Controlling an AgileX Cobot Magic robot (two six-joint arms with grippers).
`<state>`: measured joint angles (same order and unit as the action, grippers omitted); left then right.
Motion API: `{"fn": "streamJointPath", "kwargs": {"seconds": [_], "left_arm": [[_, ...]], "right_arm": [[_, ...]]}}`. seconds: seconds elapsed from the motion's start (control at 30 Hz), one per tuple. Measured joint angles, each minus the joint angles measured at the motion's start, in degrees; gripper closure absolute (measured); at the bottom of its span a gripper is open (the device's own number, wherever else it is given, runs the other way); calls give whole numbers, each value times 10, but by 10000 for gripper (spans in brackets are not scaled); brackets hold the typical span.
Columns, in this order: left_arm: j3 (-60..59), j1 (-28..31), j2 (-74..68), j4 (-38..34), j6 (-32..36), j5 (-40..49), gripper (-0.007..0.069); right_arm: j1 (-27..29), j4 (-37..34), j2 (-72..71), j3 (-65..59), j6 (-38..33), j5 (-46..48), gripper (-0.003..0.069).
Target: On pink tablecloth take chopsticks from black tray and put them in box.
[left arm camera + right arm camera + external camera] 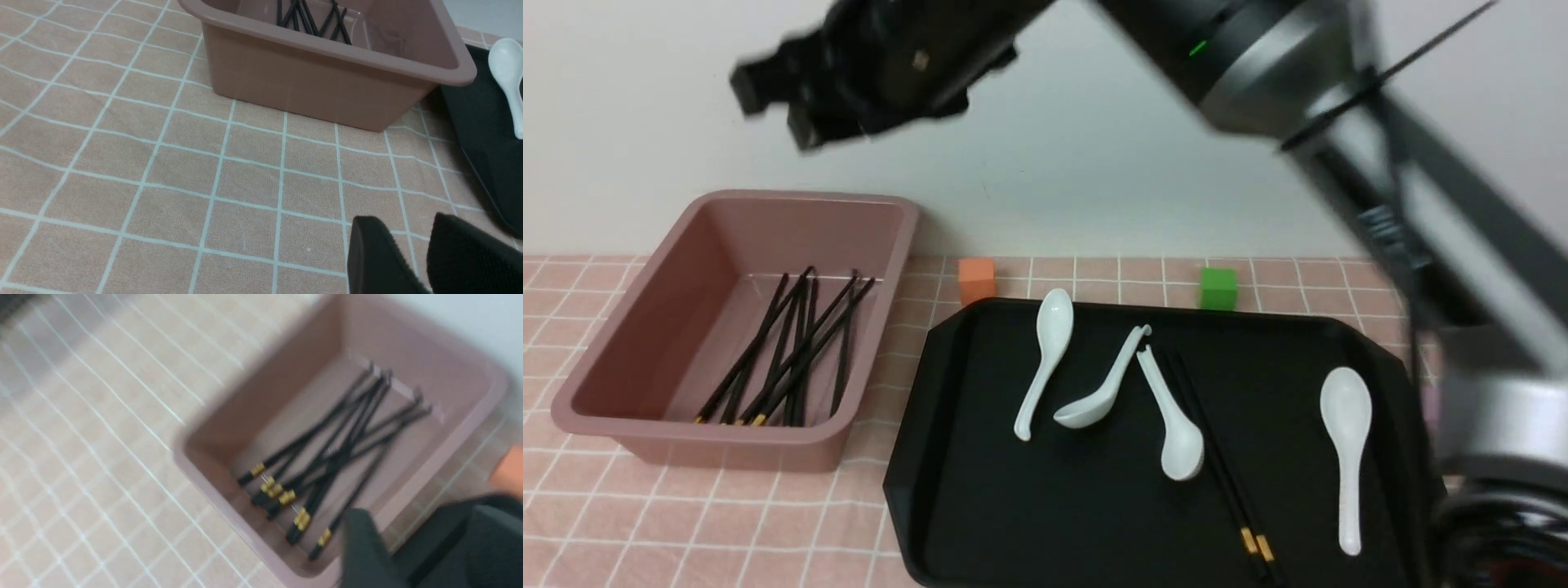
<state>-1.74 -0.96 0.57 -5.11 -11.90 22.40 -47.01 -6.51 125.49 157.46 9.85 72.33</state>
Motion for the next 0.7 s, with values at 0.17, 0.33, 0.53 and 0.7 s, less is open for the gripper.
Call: {"fn": "streamJointPath", "kwargs": {"seconds": [0.17,0.33,0.53,0.7], "left_arm": [[0,0,0,0,0,0,399],[0,0,0,0,0,0,396],[0,0,0,0,0,0,396],[0,0,0,0,0,0,389]], "right_arm": [[0,-49,-117,-114,-29,3,595],[0,-71,-267,-339,-49,2,673],[0,-38,-387,-582,-49,2,675],[0,-23,-448,-729,-49,2,675]]}}
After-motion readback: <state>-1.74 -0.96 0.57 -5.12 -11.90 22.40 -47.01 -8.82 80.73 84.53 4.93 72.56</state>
